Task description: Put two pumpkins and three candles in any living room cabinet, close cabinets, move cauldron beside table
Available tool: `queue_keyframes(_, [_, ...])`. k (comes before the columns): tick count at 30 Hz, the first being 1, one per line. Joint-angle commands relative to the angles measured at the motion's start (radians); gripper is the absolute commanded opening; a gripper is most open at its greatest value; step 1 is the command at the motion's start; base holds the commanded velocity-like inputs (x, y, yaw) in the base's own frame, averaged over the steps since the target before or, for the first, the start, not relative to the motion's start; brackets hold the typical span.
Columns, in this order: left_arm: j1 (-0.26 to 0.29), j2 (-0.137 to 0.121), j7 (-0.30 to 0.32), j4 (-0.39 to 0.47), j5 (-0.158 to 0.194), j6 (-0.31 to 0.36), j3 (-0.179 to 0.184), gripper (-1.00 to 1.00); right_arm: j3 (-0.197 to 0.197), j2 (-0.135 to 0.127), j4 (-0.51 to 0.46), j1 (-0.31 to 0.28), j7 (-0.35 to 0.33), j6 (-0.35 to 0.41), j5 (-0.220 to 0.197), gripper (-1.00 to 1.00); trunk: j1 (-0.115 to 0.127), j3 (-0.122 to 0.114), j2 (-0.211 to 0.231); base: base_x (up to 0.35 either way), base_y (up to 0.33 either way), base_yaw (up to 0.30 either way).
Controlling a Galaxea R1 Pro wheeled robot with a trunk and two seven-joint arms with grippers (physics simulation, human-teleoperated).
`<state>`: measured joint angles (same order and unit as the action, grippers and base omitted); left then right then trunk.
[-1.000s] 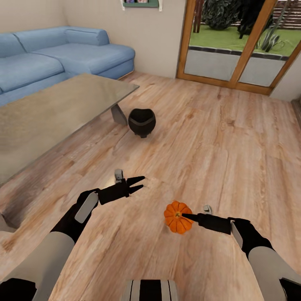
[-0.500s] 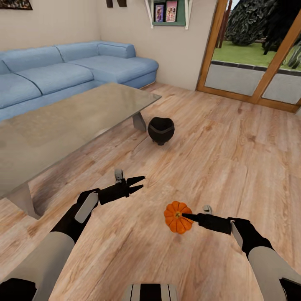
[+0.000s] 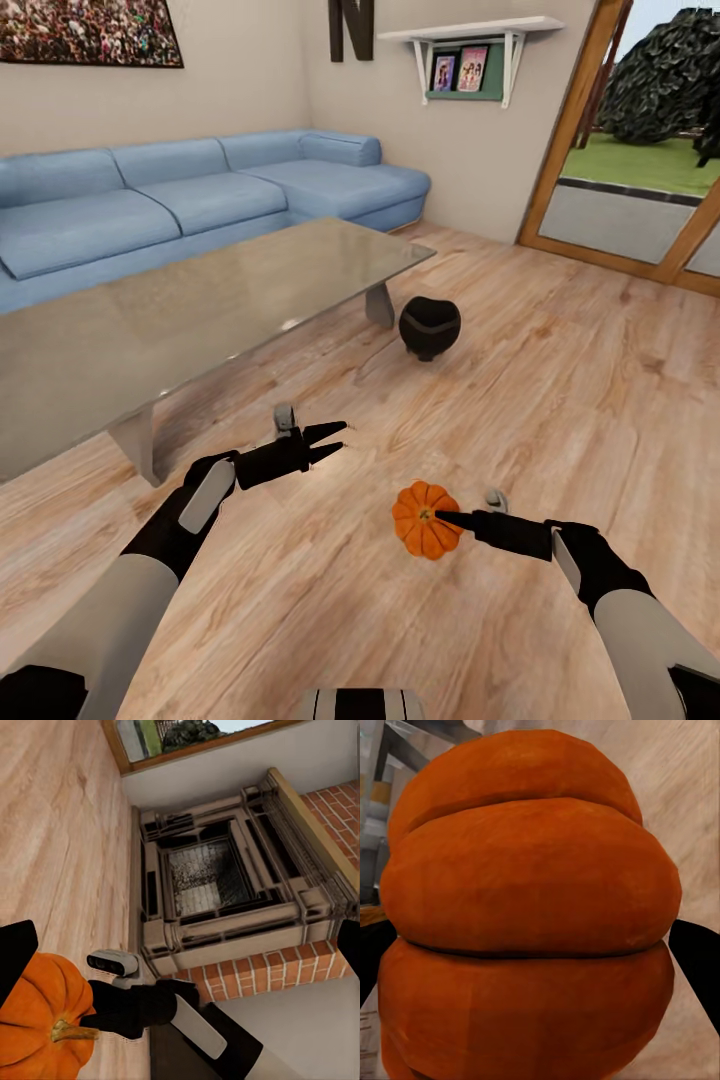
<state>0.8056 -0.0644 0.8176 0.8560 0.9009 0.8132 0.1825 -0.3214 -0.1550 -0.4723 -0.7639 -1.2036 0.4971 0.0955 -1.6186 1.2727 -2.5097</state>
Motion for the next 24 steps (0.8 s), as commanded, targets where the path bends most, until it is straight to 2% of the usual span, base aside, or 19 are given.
queue_keyframes(1, [0.000, 0.000, 0.000, 0.000, 0.000, 0.000, 0.000, 1.00, -0.001, 0.000, 0.000, 0.000, 0.000, 0.003, -0.002, -1.00, 0.000, -0.004, 0.000, -0.007, 0.000, 0.288])
queue_keyframes(9, [0.000, -0.001, 0.000, 0.000, 0.000, 0.000, 0.000, 1.00, -0.001, -0.001, -0.001, 0.000, 0.006, 0.004, -0.002, -1.00, 0.004, -0.035, 0.002, -0.001, 0.000, 0.288])
queue_keyframes(16, [0.001, -0.012, 0.003, 0.004, 0.002, 0.000, -0.005, 1.00, -0.001, -0.003, -0.002, 0.000, 0.004, 0.006, -0.002, -1.00, 0.007, -0.062, 0.004, 0.000, 0.000, 0.288])
queue_keyframes(20, [0.002, -0.036, 0.007, 0.006, 0.008, 0.002, -0.007, 1.00, -0.001, -0.002, -0.002, 0.000, 0.004, 0.006, -0.002, -1.00, 0.009, -0.077, 0.005, 0.000, 0.000, 0.288])
queue_keyframes(24, [0.001, -0.039, 0.008, 0.006, 0.009, 0.003, -0.008, 1.00, -0.001, -0.002, -0.002, 0.000, 0.004, 0.006, -0.002, -1.00, 0.011, -0.093, 0.006, 0.000, 0.000, 0.288])
